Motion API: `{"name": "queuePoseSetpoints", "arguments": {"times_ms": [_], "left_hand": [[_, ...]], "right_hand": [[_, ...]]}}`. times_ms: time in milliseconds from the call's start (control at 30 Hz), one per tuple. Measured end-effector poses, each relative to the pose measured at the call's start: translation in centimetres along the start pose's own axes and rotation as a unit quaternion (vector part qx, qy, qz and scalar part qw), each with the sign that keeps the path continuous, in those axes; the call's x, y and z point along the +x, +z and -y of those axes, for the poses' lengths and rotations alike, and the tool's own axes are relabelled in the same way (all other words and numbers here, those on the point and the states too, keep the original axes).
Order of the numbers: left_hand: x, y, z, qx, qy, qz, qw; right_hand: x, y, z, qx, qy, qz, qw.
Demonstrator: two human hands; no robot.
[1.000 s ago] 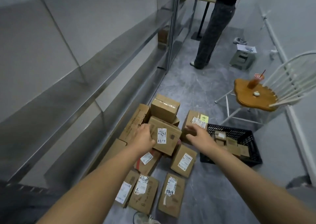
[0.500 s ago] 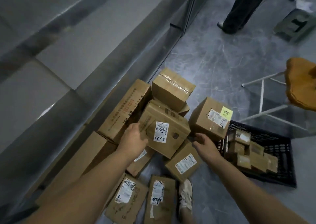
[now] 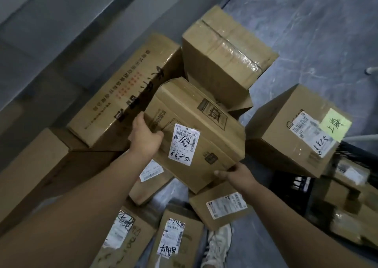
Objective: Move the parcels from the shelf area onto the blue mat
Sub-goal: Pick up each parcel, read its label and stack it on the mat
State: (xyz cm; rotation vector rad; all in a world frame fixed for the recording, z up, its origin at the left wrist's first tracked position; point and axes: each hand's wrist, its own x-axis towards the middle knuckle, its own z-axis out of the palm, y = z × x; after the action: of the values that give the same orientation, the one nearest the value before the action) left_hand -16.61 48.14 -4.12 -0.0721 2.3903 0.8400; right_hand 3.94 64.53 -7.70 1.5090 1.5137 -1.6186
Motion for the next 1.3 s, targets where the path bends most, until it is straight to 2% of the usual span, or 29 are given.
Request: {"name": "queuePoseSetpoints", "arguments": {"times_ms": [67, 167, 333, 533, 633, 800, 933, 1100, 1200, 1300], "left_hand": [[0.2, 0.4, 0.6, 0.002, 0.004, -0.032, 0.999], [0.1, -0.8, 0.8, -0.008, -0.013, -0.036, 0.999], [-3.4, -5.7, -0.8, -0.101, -0.005, -0.079, 0.992], [-11.8, -13.6, -4.6, -0.239, 0.034, -0.056, 0.969], [-17.1, -17.8, -6.1, -0.305, 0.041, -0.063, 0.949], [-29.6, -24.5, -5.2, -0.389, 0.046, -0.081, 0.916], [-42.1, -30.7, -0.9, -0.420, 0.039, -0.142, 0.895], [-57.0, -38.0, 8.3, -0.470, 0.012, -0.246, 0.848], [-65.1, -40.9, 15.2, -0.492, -0.017, -0.327, 0.807], [-72.6, -42.2, 21.6, -0.523, -0.050, -0.409, 0.746]], "right_hand": [[0.4, 0.5, 0.0, 0.027, 0.008, -0.008, 1.000], [-0.6, 0.6, 0.2, 0.071, 0.020, -0.011, 0.997], [-5.9, -2.4, 3.2, 0.102, -0.034, -0.016, 0.994], [-15.9, -6.3, 11.3, 0.132, -0.180, 0.035, 0.974], [-22.3, -7.5, 14.9, 0.074, -0.265, -0.002, 0.961], [-36.7, -7.7, 18.1, -0.004, -0.354, 0.010, 0.935], [-48.8, -3.6, 17.9, -0.065, -0.397, 0.030, 0.915], [-60.0, 8.3, 14.4, -0.115, -0.402, 0.131, 0.899], [-65.1, 16.7, 10.7, -0.168, -0.416, 0.192, 0.873], [-69.7, 24.5, 6.2, -0.228, -0.418, 0.262, 0.839]]}}
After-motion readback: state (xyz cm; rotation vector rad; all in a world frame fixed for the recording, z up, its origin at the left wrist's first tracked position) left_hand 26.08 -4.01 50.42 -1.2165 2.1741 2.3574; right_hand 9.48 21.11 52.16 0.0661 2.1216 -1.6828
